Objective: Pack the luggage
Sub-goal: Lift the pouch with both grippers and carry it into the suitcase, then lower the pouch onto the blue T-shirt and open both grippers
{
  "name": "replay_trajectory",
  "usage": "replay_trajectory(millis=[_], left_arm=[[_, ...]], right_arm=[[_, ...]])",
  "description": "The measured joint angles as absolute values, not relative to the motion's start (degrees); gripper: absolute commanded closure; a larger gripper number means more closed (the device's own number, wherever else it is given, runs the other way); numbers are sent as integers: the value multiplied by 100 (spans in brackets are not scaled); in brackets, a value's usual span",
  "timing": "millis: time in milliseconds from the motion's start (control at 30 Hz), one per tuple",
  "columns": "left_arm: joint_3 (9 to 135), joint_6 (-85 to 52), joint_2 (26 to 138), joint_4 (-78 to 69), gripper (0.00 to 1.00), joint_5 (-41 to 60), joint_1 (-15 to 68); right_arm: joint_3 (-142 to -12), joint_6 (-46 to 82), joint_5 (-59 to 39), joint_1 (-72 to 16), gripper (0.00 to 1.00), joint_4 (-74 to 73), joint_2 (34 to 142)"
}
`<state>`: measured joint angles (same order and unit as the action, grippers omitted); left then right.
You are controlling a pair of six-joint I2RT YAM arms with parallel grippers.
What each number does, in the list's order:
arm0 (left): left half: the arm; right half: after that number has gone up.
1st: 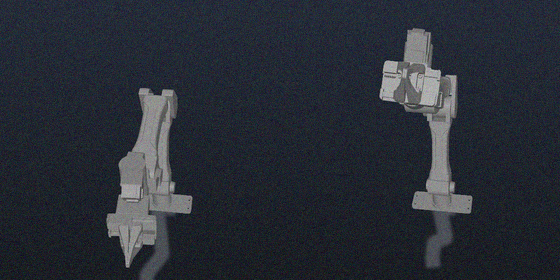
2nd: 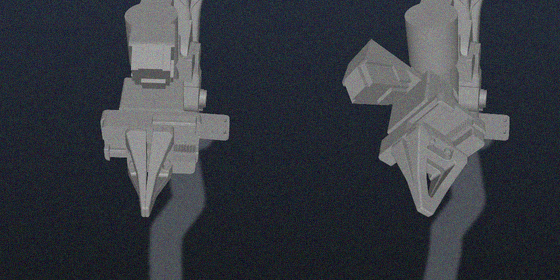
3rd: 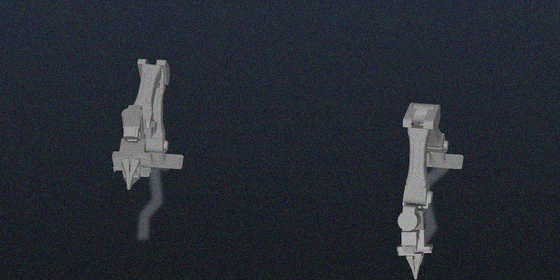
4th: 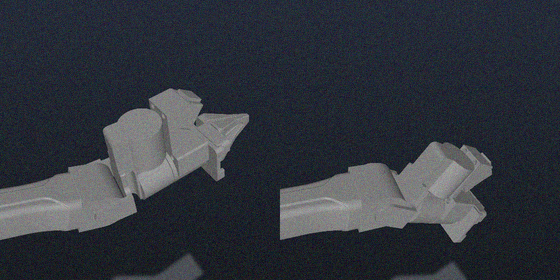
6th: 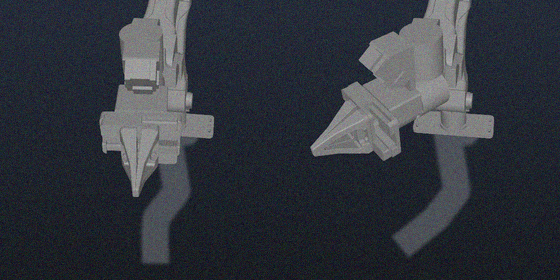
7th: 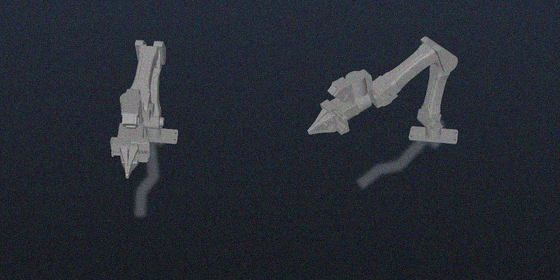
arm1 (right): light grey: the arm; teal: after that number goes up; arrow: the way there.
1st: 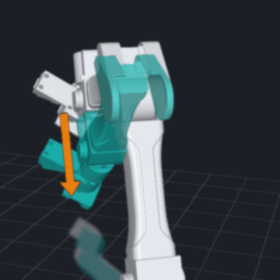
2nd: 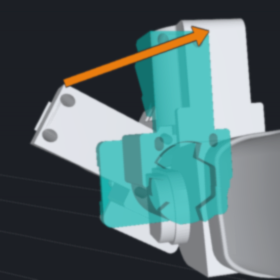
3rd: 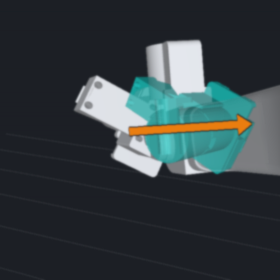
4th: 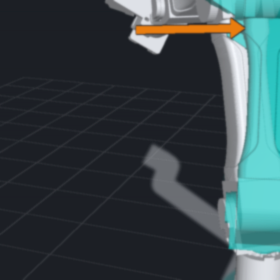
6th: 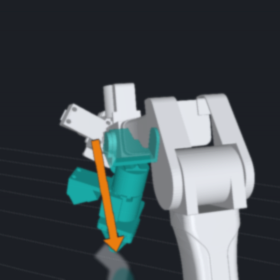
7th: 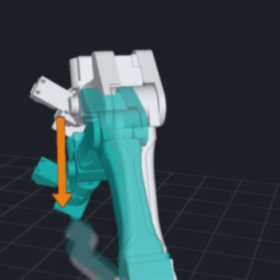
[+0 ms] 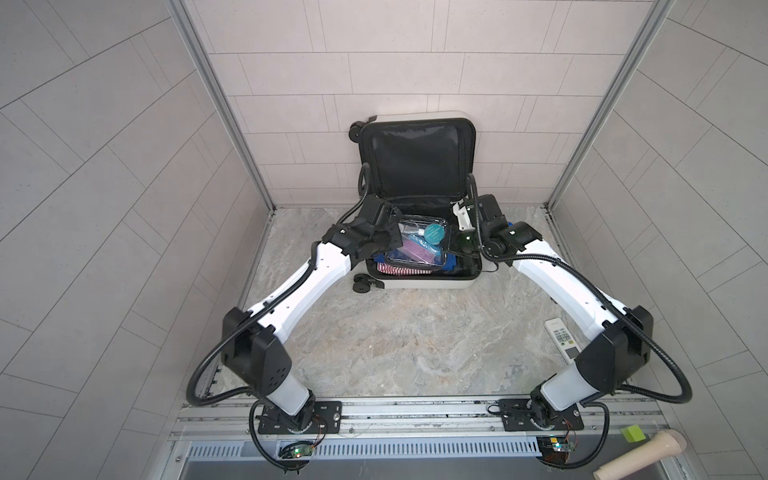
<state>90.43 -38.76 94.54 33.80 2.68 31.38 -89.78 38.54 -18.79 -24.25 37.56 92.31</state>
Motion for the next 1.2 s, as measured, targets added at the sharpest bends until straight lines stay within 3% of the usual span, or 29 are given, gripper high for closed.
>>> replay_trajectory(millis=[467,1133,1200], left_arm=[[9351,-3682,11000,3111,100,585,2596],[9835,-3489,11946,3107,100,1085,2281],[9835,-3487,11946,3107,100,1098,2272]], right_arm=[[-10326,3382,-2281,-2014,100,4062,11306],[-10350,3323,-2265,-1959,100,3830,12029],[-10361,3317,-2265,-1957,91,3837,12033]])
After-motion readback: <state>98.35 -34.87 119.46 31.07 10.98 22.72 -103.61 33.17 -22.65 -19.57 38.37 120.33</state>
